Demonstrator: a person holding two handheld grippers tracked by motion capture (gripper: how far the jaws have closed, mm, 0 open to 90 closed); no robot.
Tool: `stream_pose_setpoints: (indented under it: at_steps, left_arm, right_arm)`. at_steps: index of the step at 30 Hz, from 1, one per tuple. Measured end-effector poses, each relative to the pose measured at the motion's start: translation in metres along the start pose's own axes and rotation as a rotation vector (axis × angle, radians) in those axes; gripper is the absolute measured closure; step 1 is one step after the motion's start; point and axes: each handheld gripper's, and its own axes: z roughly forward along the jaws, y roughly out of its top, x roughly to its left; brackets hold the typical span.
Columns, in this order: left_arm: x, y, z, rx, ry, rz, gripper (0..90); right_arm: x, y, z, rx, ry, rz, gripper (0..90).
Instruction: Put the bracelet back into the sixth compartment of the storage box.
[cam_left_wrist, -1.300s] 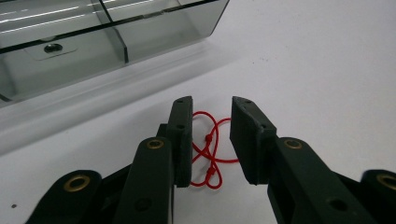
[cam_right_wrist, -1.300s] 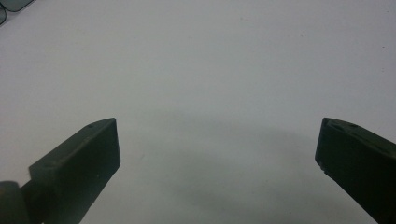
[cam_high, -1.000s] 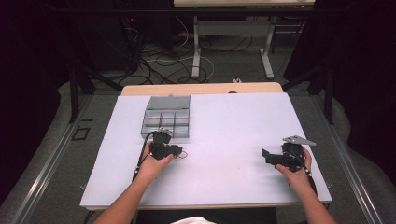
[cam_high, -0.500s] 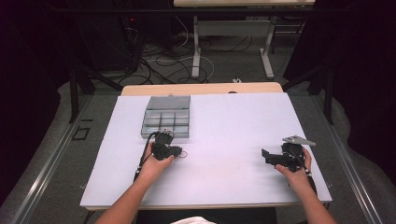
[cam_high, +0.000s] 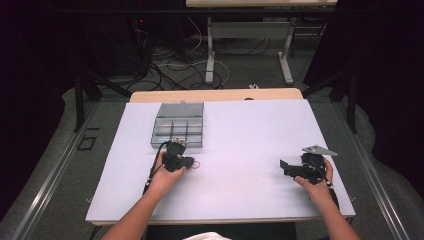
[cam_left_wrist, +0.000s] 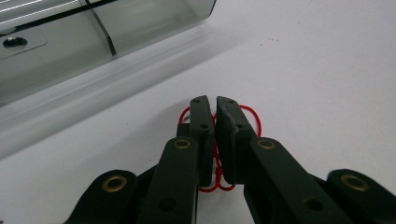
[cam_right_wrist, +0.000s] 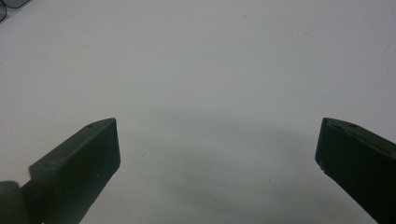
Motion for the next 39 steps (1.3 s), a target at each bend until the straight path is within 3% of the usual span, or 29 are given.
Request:
stream_pose_setpoints:
  at_steps: [14, 15, 19, 23, 25, 39]
  left_arm:
    - [-0.001, 0.0, 0.0, -0.014, -0.002, -0.01, 86.4]
    - [0.0, 0.001, -0.001, -0.002, -0.009, 0.003, 86.4]
    - [-0.001, 0.0, -0.002, -0.018, -0.01, -0.016, 86.4]
    - [0.0, 0.001, -0.005, -0.024, -0.009, 0.001, 86.4]
    - [-0.002, 0.0, -0.005, -0.038, -0.005, -0.014, 86.4]
    - [-0.003, 0.006, -0.017, -0.084, -0.011, -0.019, 86.4]
  right_arm:
    - [0.0, 0.0, 0.0, 0.0, 0.0, 0.001, 0.0]
    - [0.0, 0.0, 0.0, 0.0, 0.001, 0.001, 0.0]
    - [0.0, 0.0, 0.001, 0.001, 0.003, 0.005, 0.0]
    - [0.0, 0.0, 0.001, 0.002, 0.002, 0.004, 0.0]
    - [0.0, 0.0, 0.001, 0.001, 0.002, 0.004, 0.0]
    - [0.0, -0.001, 0.001, 0.001, 0.002, 0.004, 0.0]
